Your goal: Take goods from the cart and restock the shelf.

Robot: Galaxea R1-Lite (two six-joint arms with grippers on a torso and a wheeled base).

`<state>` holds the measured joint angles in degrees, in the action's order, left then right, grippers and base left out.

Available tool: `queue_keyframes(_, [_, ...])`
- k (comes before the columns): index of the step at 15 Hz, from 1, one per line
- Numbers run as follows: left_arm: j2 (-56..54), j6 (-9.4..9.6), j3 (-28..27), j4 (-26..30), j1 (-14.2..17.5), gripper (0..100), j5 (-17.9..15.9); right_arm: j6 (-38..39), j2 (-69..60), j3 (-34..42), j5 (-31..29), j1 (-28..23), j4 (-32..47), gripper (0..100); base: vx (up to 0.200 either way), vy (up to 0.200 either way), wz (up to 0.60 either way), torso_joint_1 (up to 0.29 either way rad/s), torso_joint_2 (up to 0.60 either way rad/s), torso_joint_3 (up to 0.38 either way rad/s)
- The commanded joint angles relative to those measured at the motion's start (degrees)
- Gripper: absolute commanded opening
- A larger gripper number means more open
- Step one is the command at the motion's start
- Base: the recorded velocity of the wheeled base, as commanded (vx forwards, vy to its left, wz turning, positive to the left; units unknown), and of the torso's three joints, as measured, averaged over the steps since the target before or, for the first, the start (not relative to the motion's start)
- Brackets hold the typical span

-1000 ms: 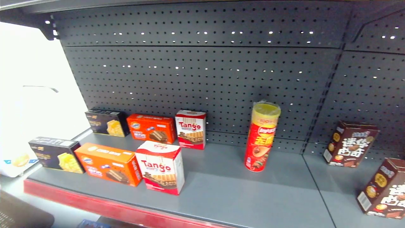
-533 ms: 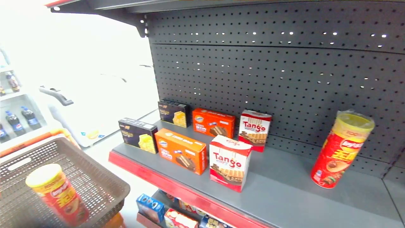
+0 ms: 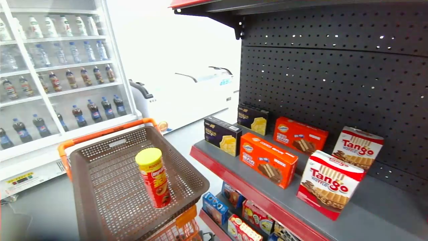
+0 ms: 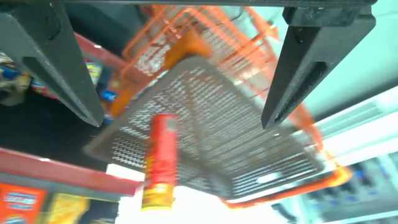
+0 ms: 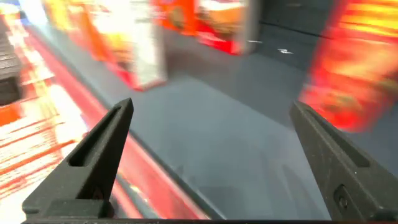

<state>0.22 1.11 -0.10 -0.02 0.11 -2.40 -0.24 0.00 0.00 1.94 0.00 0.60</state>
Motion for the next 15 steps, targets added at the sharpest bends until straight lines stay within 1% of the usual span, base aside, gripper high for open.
queue_keyframes(1, [0.0,0.03,0.0,0.0,0.0,100,-0.1,0.0,0.1,0.0,0.0,0.0,-0.1,100,0.000,0.000,0.00,0.000,0.00,0.000])
queue_keyframes(3, [0.0,0.38,-0.2,-0.1,0.0,100,-0.2,0.0,0.0,0.0,0.0,0.0,-0.1,100,0.000,0.000,0.00,0.000,0.00,0.000])
queue_keyframes(4, [0.1,0.56,-2.1,0.3,0.0,100,-1.3,0.0,0.0,0.0,0.0,0.0,-0.1,100,0.000,0.000,0.00,0.000,0.00,0.000])
queue_keyframes(5, [2.8,1.00,-6.3,0.9,-0.7,100,-2.6,0.0,0.0,0.0,0.0,0.0,-0.1,100,0.000,0.000,0.00,0.000,0.00,0.000])
queue_keyframes(6, [6.1,1.18,-8.7,2.1,-0.7,100,-2.8,0.0,0.1,0.0,0.0,0.0,-0.1,100,0.000,0.000,0.00,0.000,0.00,0.000])
queue_keyframes(7, [14.6,1.79,-14.9,3.8,-0.7,100,-2.7,0.0,0.1,0.0,0.0,0.0,-0.1,100,0.000,0.000,0.00,0.000,0.00,0.000])
queue_keyframes(8, [17.4,2.05,-17.0,3.8,-0.6,100,-2.6,0.0,0.0,0.0,0.0,0.0,-0.1,100,0.000,0.000,0.00,0.000,0.00,0.000])
queue_keyframes(9, [27.1,2.32,-21.3,3.6,-0.3,100,-2.4,0.0,0.1,0.0,0.0,0.0,-0.1,100,0.000,0.000,0.00,0.000,0.00,0.000])
queue_keyframes(10, [31.5,2.49,-23.0,3.4,-0.3,100,-2.2,0.0,0.0,0.0,0.0,0.0,-0.1,100,0.000,0.000,0.00,0.000,0.00,0.000])
queue_keyframes(12, [37.0,4.16,-24.1,3.3,-0.7,100,-1.0,0.0,0.0,0.0,0.0,0.0,-0.1,100,0.000,0.000,0.00,0.000,0.00,0.000])
queue_keyframes(13, [40.5,5.04,-24.2,3.2,-0.5,100,-1.1,0.0,0.1,0.0,0.0,0.0,-0.1,100,0.000,0.000,0.00,0.000,0.00,0.000])
queue_keyframes(15, [44.5,5.39,-24.3,2.9,1.8,100,-2.9,0.0,0.0,0.0,0.0,0.0,-0.1,100,0.000,0.000,0.00,0.000,0.00,0.000])
